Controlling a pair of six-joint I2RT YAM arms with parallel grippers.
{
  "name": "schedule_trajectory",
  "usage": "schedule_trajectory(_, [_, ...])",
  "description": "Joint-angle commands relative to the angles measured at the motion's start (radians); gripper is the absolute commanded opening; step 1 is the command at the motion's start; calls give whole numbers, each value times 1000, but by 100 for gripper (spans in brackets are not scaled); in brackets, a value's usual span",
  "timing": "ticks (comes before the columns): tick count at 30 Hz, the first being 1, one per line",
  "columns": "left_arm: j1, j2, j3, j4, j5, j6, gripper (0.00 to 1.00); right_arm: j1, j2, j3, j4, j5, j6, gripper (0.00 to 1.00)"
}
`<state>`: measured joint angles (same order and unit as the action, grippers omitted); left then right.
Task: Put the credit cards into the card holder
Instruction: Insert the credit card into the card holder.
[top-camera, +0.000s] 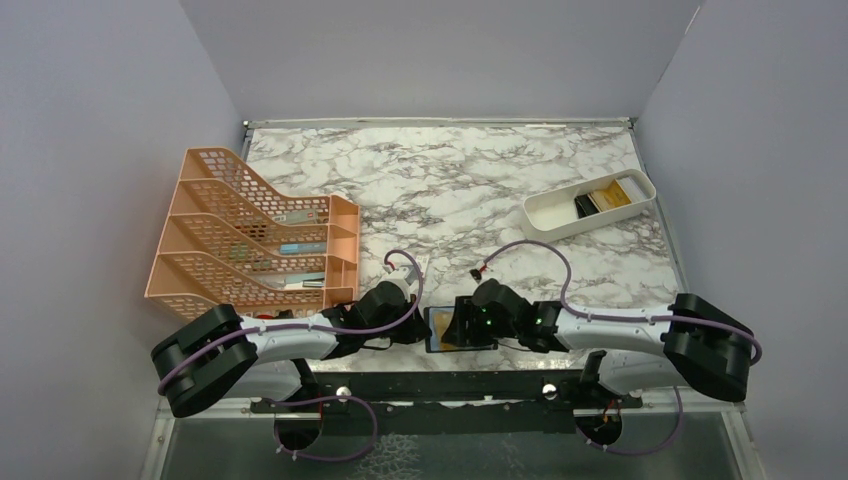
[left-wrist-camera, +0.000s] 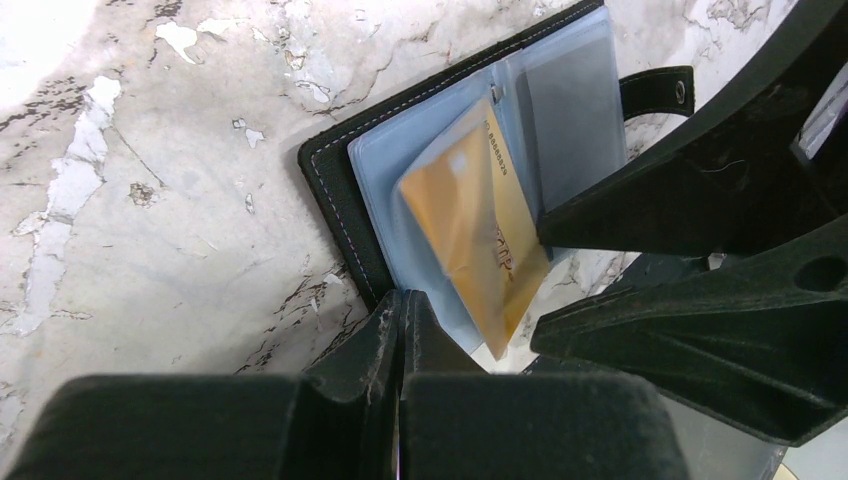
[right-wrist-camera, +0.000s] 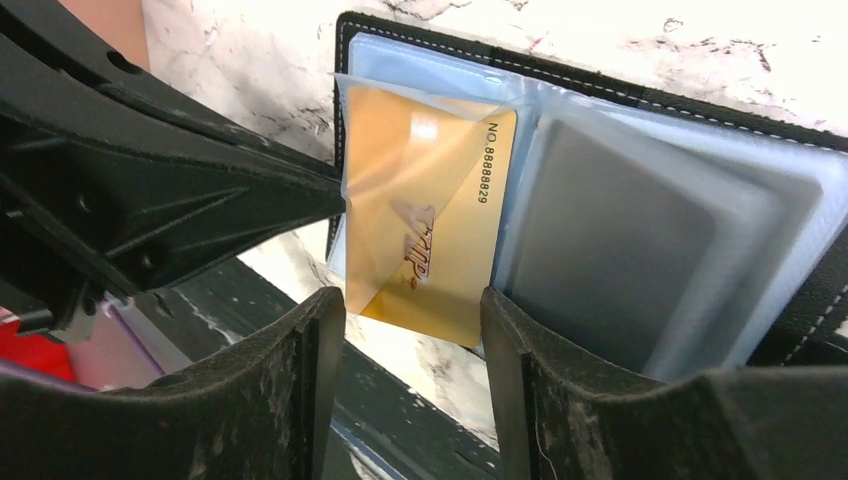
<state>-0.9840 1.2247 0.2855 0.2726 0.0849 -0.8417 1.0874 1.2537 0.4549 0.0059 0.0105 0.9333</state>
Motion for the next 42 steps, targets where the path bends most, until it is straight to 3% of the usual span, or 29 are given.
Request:
schedule_trajectory(1, [-11,-13,-13,5,-4,-3,0,6,46,-30,49,-13,48,56])
schedule_trajectory(6, [-12,-19,-14,5,-4,-4,0,6,27,-31,25,27,54,55])
schedule_trajectory(9, [-12,-16,-14,5,-4,-3,0,6,-12,1,-35,41,-30,54])
schedule_trajectory(19, [-12,-23,-11,-4,-13,1,0,6,-127,69,-41,-114,-715,55])
schedule_trajectory(23, [-12,-22,-11,-4,-13,0,0,10,-103,25,106,-275,-928,51])
schedule_trajectory(27, [-12,-23,-8,-10,-6,0,0,11,-89,3,203,-327,-1128,52])
schedule_trajectory(29, [-12,-23,-10,-8,-4,-3,0,21,-85,22,172,-365,-1295,53])
schedule_trajectory(32, [-12,-17,-17,1,3,-8,0,26,-53,74,41,-282,-1469,56])
schedule_trajectory(35, [-12,3,-19,24,18,-19,0,26,13,72,41,-197,-1529,56])
schedule_trajectory(42, [-12,14,-18,25,31,-20,0,26,35,22,32,-246,-1623,56])
